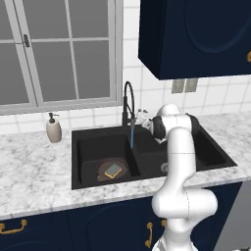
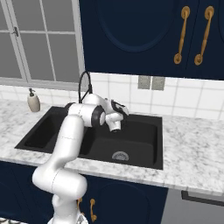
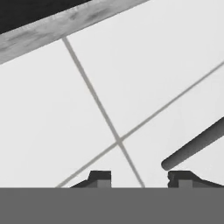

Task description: Pick the pan and sponge and place them into the sink. Then turn on the water.

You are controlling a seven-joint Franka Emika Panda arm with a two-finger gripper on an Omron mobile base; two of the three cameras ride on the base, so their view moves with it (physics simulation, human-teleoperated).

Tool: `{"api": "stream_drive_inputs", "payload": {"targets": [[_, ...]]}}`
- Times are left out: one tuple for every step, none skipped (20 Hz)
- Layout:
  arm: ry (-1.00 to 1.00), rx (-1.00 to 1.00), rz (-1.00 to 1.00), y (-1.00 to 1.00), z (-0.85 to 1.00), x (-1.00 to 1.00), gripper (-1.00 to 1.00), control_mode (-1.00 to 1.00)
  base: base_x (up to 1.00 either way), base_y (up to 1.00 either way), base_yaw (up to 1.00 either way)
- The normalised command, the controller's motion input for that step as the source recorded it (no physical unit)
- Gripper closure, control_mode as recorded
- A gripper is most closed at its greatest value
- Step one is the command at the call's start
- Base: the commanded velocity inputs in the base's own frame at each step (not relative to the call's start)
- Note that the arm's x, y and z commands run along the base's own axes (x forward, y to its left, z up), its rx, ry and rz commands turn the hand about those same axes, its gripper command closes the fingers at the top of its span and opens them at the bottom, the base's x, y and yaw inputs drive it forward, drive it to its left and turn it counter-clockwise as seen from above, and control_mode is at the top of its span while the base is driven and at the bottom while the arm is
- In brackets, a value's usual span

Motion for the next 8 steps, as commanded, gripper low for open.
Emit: {"api": "stream_drive_inputs", "payload": {"targets": [[-0.13, 0.43, 0.00, -1.00, 0.31, -0.53, 1.00, -1.00, 0.00, 0.00, 0.00], [-0.26, 0.51, 0.00, -1.00, 0.81, -0.76, 1.00, -1.00, 0.00, 0.00, 0.00], [-0.29, 0.49, 0.00, -1.00, 0.85, -0.77, 1.00, -1.00, 0.00, 0.00, 0.00], [-0.29, 0.46, 0.00, -1.00, 0.76, -0.75, 1.00, -1.00, 0.00, 0.00, 0.00], [-0.28, 0.43, 0.00, -1.00, 0.64, -0.75, 1.00, -1.00, 0.00, 0.00, 0.00], [-0.30, 0.43, 0.00, -1.00, 0.59, -0.82, 1.00, -1.00, 0.00, 0.00, 0.00], [-0.34, 0.44, 0.00, -1.00, 0.61, -0.90, 1.00, -1.00, 0.00, 0.00, 0.00], [-0.36, 0.44, 0.00, -1.00, 0.56, -0.96, 1.00, -1.00, 0.00, 0.00, 0.00]]}}
